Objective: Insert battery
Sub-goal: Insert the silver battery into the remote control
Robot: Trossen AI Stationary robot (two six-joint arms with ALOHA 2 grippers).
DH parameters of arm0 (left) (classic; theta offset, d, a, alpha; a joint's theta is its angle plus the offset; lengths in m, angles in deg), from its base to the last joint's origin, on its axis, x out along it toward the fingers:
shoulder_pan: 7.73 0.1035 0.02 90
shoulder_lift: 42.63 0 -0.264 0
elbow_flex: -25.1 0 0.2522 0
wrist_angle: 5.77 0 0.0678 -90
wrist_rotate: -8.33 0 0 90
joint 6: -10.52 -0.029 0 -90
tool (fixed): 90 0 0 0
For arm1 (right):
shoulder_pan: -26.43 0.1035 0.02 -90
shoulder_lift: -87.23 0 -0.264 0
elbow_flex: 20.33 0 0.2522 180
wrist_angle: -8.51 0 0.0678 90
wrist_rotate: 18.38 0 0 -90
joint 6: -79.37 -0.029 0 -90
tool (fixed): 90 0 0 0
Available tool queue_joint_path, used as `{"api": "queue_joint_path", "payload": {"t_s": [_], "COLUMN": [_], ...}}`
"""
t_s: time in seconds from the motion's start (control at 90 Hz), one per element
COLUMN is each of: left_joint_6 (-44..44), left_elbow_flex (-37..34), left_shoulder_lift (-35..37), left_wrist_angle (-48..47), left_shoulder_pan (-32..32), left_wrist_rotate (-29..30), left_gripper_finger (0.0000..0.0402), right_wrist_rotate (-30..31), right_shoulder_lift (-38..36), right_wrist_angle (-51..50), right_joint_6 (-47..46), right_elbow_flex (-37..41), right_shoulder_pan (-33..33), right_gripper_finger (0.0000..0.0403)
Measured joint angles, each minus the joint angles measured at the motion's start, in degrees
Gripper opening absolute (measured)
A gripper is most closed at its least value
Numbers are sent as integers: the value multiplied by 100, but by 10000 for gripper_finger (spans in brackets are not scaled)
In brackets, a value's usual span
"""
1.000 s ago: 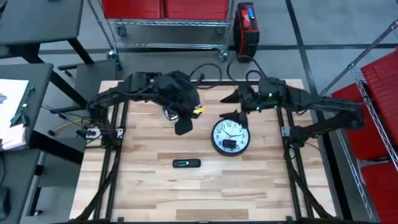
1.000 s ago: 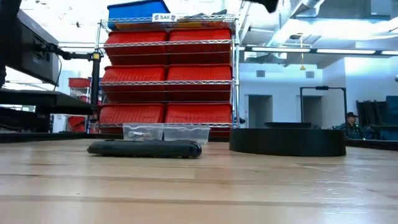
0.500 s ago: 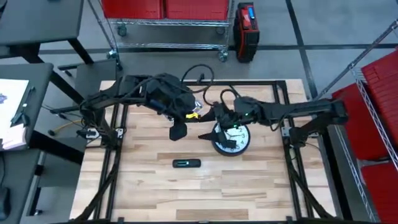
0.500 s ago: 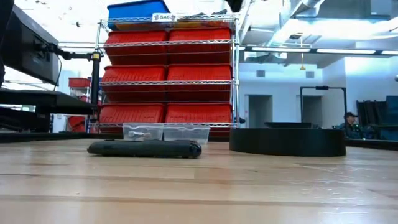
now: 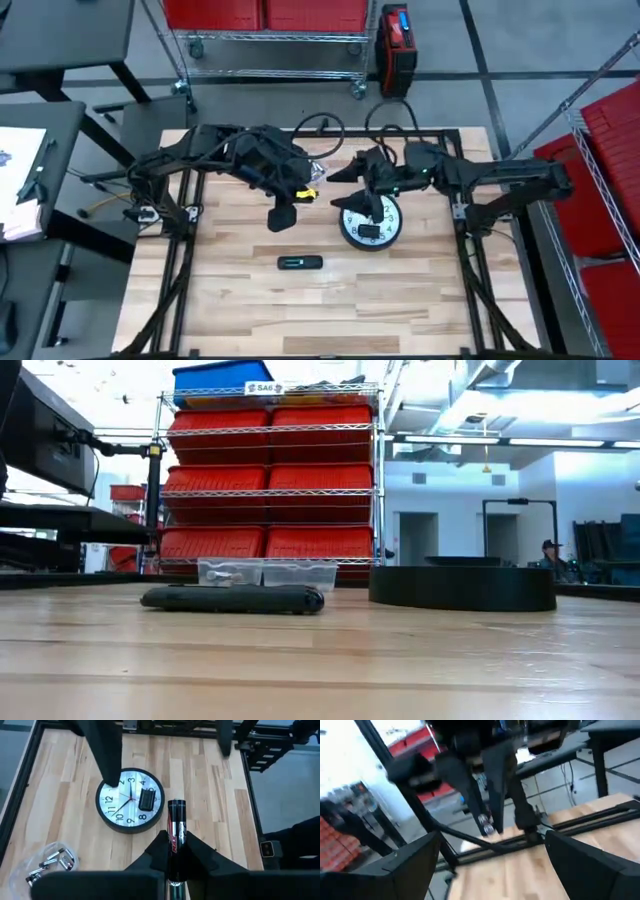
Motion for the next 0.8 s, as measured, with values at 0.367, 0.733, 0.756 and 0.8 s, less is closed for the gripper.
{"api": "queue_joint_path", "payload": {"t_s": [0.367,0.733,0.756,0.8], "left_joint_6": [75,98,96,94], "left_elbow_flex": [0,0,0,0], "left_shoulder_lift": [-39,-39,-39,-39], "left_wrist_angle": [4,-2,-2,-2], "left_shoulder_pan": [0,0,0,0], "left_wrist_rotate": [0,0,0,0], "left_gripper_finger": [13,13,13,13], "right_wrist_rotate": [938,1003,961,864], "right_shoulder_lift": [67,59,59,59], "right_wrist_angle": [185,165,165,165], "right_joint_6": [586,262,285,366], "right_elbow_flex": [4,4,4,4], "right_shoulder_pan": [-72,-192,-193,-193], "right_gripper_finger": [348,348,348,348]}}
